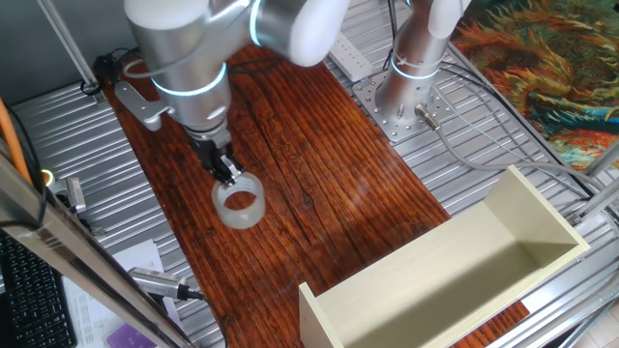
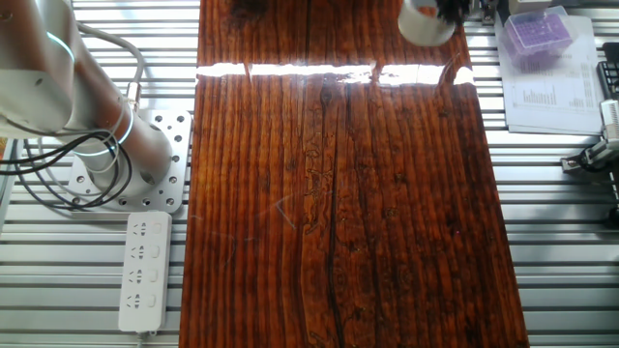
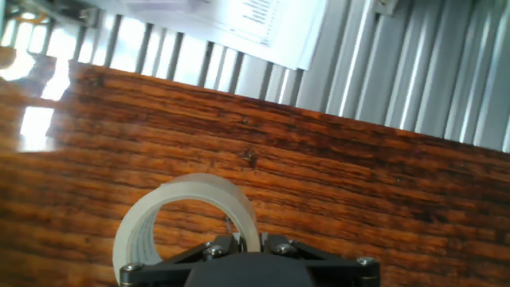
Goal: Put the object on the shelf
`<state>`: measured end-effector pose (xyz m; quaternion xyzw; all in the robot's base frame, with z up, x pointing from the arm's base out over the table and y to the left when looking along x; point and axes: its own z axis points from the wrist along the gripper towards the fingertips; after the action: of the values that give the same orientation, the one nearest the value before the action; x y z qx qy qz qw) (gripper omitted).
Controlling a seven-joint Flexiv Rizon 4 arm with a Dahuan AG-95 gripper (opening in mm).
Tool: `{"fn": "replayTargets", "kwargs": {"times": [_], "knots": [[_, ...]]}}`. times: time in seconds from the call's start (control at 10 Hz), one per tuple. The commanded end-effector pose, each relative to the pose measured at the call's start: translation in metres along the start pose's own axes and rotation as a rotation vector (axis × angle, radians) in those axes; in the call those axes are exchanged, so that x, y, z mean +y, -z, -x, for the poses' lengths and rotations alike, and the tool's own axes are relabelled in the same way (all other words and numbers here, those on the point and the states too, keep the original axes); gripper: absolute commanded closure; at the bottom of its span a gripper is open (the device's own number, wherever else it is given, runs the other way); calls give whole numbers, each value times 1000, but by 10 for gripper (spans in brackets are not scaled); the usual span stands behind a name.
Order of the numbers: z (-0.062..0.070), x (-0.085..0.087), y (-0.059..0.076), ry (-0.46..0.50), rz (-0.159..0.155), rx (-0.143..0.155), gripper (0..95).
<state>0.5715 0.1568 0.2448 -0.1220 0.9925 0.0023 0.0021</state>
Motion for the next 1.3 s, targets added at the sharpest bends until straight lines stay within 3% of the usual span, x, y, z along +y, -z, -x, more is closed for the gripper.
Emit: {"fn": "replayTargets", "kwargs": {"times": [0.1,0.2,0.4,0.6,1.0,1.3], "knots": [[-11,23,17,-14,1,11,950],[-19,37,21,-31,-5,14,950],[-19,37,21,-21,-44,15,950],[-19,37,21,7,-48,-4,950],[-19,37,21,57,1,-46,950],[-16,79,47,9,9,-14,950]]}}
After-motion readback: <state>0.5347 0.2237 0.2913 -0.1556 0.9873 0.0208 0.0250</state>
